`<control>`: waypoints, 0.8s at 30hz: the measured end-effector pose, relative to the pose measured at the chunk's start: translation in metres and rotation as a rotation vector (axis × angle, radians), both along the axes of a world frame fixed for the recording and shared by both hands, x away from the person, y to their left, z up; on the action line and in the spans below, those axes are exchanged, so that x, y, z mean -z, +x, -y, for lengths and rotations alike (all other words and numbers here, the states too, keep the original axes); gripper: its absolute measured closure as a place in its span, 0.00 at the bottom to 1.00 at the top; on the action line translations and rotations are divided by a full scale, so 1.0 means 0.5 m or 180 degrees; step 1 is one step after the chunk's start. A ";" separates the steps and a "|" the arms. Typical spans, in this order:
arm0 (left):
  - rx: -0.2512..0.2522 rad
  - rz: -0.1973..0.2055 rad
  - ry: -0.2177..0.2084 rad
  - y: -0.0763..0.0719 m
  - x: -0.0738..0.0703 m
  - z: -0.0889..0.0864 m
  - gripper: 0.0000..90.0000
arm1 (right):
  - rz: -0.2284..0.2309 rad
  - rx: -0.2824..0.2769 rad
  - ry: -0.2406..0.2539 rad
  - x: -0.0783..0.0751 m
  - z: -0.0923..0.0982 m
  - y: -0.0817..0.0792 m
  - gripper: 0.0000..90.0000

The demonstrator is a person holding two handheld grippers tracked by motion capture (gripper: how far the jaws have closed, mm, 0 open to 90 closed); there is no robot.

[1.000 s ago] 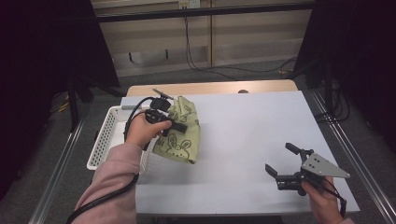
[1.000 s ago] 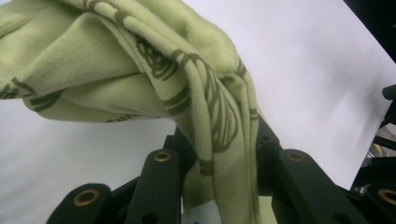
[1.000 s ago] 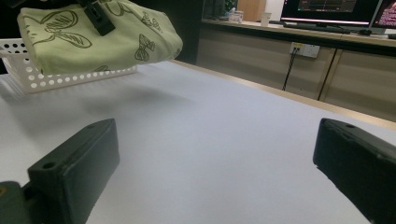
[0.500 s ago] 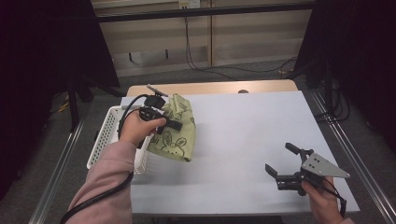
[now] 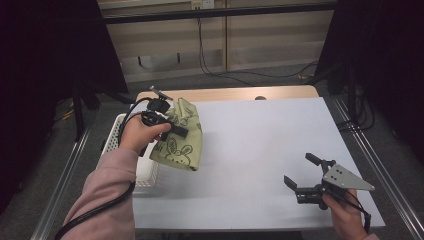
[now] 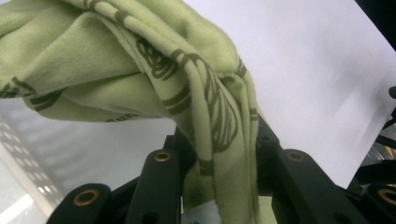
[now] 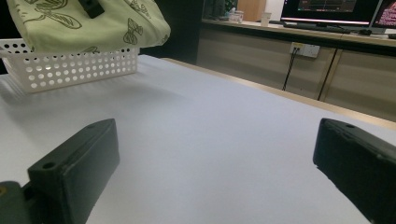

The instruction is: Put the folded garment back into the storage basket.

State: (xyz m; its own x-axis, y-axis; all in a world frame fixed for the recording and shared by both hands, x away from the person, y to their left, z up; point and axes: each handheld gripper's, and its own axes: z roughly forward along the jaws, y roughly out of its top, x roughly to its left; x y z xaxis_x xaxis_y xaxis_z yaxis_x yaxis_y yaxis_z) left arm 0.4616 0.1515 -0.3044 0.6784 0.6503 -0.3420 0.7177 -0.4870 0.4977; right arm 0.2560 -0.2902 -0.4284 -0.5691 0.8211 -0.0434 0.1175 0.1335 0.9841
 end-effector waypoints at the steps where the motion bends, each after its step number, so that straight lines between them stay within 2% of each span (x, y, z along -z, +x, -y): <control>1: 0.0003 0.0004 0.0001 0.000 -0.001 -0.002 0.79 | 0.0000 0.0000 0.0001 0.000 0.000 0.000 0.00; 11: -0.0028 -0.0004 0.0059 0.000 -0.015 -0.022 0.79 | 0.0019 -0.0004 -0.0015 0.000 0.001 0.001 0.00; 16: -0.0066 0.0002 0.0038 -0.001 -0.021 -0.029 0.79 | 0.0019 -0.0003 -0.0018 0.000 0.001 0.001 0.00; 24: -0.0052 -0.0010 0.0075 -0.002 -0.030 -0.039 0.79 | 0.0019 -0.0001 -0.0016 0.000 0.001 0.001 0.00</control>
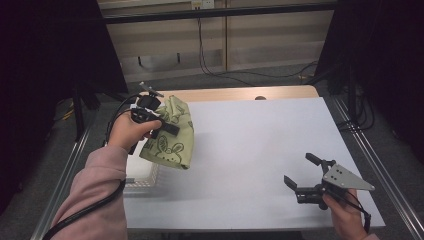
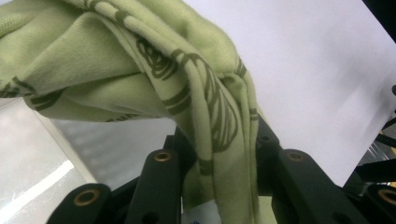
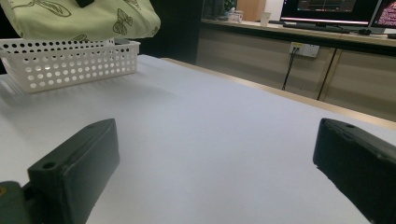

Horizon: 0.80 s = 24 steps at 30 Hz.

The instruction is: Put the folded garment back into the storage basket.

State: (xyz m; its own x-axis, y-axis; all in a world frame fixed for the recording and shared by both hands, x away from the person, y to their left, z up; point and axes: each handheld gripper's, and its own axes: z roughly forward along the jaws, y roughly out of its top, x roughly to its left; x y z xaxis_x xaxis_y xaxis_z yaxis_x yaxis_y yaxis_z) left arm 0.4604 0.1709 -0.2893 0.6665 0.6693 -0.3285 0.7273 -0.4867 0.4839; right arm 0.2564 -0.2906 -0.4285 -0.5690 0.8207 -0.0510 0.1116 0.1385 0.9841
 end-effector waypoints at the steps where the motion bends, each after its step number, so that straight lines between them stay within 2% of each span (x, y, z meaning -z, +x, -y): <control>1: 0.0000 -0.0002 0.0005 0.000 -0.001 -0.001 0.79 | -0.0019 0.0003 0.0018 0.000 -0.001 -0.001 0.00; 24: -0.0120 0.0024 0.0018 -0.002 -0.015 -0.043 0.79 | -0.0011 -0.0001 0.0016 -0.001 -0.001 -0.001 0.00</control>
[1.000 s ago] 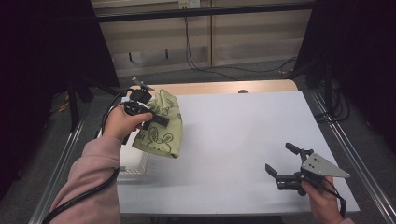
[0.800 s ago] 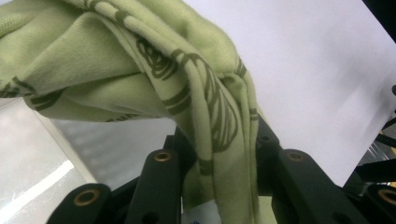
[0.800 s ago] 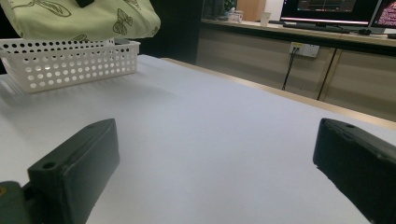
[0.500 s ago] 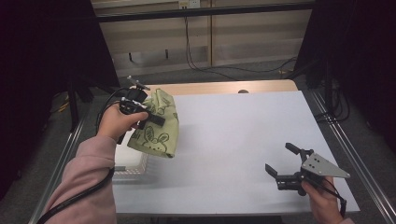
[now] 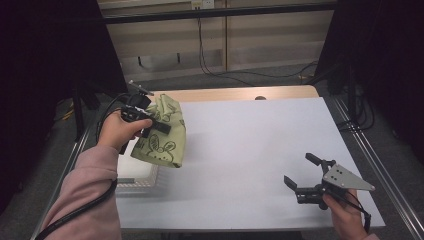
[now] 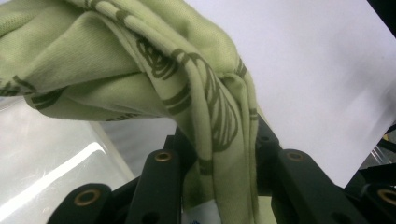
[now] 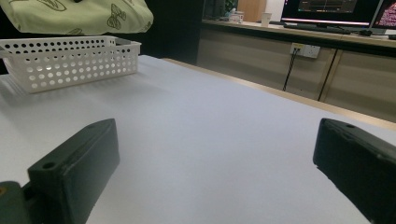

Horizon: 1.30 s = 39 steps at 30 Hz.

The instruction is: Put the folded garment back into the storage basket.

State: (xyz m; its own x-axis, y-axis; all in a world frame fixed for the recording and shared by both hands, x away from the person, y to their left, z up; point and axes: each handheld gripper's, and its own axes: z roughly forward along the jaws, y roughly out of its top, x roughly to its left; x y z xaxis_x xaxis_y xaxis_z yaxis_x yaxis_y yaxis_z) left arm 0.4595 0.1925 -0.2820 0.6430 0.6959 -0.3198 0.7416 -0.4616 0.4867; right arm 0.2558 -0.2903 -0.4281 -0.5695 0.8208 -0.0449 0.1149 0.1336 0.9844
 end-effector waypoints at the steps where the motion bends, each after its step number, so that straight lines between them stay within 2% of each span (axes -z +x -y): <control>1: -0.0022 0.0003 0.0018 -0.001 0.000 -0.001 0.79 | 0.0006 0.0001 -0.0004 0.000 0.000 0.000 0.00; 16: -0.0059 -0.0002 0.0060 0.001 -0.005 -0.025 0.79 | 0.0020 0.0000 -0.0006 0.000 0.001 0.001 0.00; 20: -0.0128 -0.0015 0.0074 0.001 -0.003 -0.031 0.80 | 0.0015 -0.0002 0.0003 0.000 0.000 0.000 0.00; 21: -0.0089 -0.0017 0.0078 0.002 -0.004 -0.034 0.80 | 0.0013 -0.0002 0.0002 0.000 0.000 0.000 0.00; 23: -0.0131 0.0011 0.0102 0.000 -0.003 -0.036 0.80 | 0.0016 0.0005 0.0002 0.000 0.001 0.001 0.00; 28: -0.0109 -0.0032 0.0104 -0.001 -0.005 -0.044 0.80 | 0.0016 -0.0003 0.0000 0.000 0.000 0.000 0.00; 29: -0.0112 0.0002 0.0099 -0.001 -0.005 -0.046 0.80 | 0.0009 0.0002 0.0001 0.000 0.000 0.000 0.00; 34: -0.0127 -0.0014 0.0115 -0.003 -0.007 -0.053 0.80 | 0.0012 -0.0003 0.0003 0.000 0.000 0.000 0.00; 35: -0.0133 0.0029 0.0133 -0.003 -0.007 -0.053 0.80 | 0.0007 0.0007 -0.0004 0.000 0.000 0.000 0.00; 39: -0.0122 0.0001 0.0148 -0.004 -0.008 -0.061 0.80 | 0.0015 -0.0001 -0.0001 0.000 0.000 0.000 0.00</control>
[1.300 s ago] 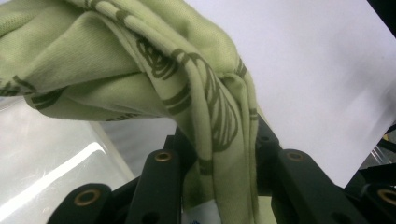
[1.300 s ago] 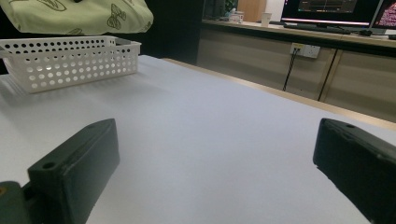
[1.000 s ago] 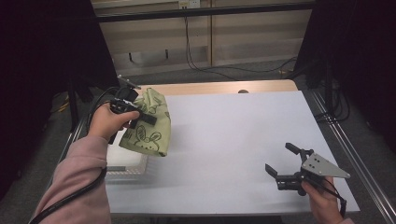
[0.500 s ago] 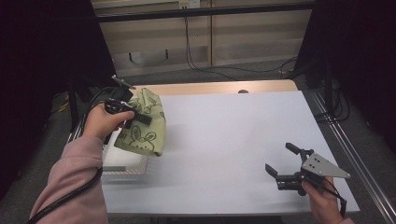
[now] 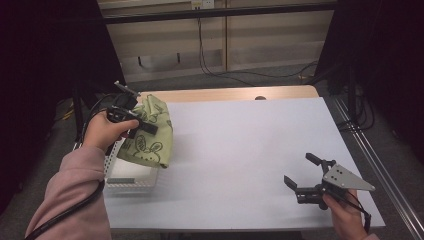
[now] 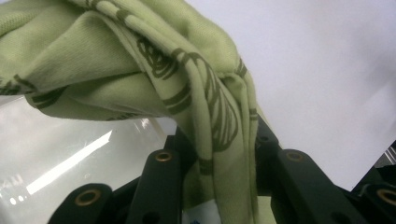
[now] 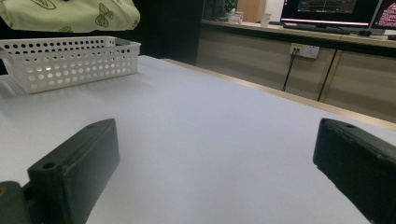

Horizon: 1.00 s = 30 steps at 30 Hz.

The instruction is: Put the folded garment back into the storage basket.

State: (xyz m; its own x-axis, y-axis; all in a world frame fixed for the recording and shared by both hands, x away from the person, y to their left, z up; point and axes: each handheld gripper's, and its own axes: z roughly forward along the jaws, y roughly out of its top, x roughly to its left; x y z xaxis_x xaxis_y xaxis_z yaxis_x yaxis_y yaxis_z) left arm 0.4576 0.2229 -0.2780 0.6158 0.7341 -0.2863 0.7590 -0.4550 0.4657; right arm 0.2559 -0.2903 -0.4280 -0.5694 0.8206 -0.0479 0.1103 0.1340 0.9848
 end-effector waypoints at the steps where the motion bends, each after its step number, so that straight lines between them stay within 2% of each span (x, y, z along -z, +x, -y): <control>1: 0.0007 -0.0006 -0.0006 0.000 0.001 -0.002 0.80 | -0.0009 0.0008 -0.0003 0.000 0.000 0.000 0.00; 3: -0.0013 0.0015 0.0027 0.000 0.001 -0.005 0.80 | -0.0006 0.0008 -0.0003 0.000 0.000 0.000 0.00; 16: -0.0022 0.0005 0.0020 -0.003 -0.001 -0.030 0.80 | 0.0002 0.0007 0.0001 0.000 0.001 0.000 0.00; 19: -0.0069 0.0004 0.0007 -0.003 0.000 -0.034 0.80 | 0.0002 0.0005 0.0001 0.000 0.000 0.000 0.00; 21: -0.0020 0.0001 0.0035 -0.001 0.001 -0.039 0.80 | 0.0006 0.0005 -0.0011 0.000 0.001 0.001 0.00; 26: -0.0079 0.0013 0.0051 -0.002 0.005 -0.043 0.80 | 0.0004 0.0005 -0.0016 0.000 0.001 0.001 0.00; 30: -0.0061 0.0005 0.0072 0.001 0.006 -0.048 0.80 | 0.0002 0.0008 -0.0015 0.000 0.001 0.001 0.00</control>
